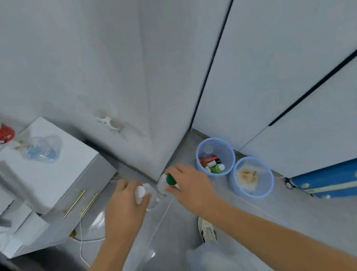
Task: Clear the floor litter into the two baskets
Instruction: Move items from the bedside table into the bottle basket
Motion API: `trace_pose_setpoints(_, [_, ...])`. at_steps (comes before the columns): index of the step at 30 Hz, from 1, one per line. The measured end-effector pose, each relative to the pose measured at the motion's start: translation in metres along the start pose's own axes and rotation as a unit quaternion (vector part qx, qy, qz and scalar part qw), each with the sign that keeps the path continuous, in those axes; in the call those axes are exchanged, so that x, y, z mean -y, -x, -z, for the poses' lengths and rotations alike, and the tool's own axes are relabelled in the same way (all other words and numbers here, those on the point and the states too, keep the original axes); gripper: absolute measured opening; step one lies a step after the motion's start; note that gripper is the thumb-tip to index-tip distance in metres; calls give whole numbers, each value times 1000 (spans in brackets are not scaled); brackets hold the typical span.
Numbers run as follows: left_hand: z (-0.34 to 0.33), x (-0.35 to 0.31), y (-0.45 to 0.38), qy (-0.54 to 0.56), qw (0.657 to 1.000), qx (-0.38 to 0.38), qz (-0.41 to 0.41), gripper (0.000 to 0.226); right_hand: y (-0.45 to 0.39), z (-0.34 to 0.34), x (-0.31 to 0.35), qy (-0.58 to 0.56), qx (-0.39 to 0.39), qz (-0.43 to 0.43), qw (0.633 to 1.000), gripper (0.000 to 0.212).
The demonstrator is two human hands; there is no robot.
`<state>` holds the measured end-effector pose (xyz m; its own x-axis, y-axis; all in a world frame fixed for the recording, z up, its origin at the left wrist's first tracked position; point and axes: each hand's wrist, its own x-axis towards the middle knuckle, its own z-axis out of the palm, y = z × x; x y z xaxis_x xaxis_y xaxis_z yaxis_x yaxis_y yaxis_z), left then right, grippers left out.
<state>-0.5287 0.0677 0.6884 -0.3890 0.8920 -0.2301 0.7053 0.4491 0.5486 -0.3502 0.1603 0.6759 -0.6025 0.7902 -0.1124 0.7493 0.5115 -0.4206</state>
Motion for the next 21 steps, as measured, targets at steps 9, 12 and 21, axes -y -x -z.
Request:
trace_pose_setpoints(9, [-173,-125,-92,-43,994,59,-80,24,20,-4,-235,12,-44,-190,981,30])
trace_pose_setpoints(12, [-254,-144,-132,-41,994,61,-81,26,0,-29,-312,-11,-34,-232,972,26])
trace_pose_setpoints(21, [-446,-147,-240,-63,993,89,-46,27,-78,-131,-475,20,17,-223,974,19])
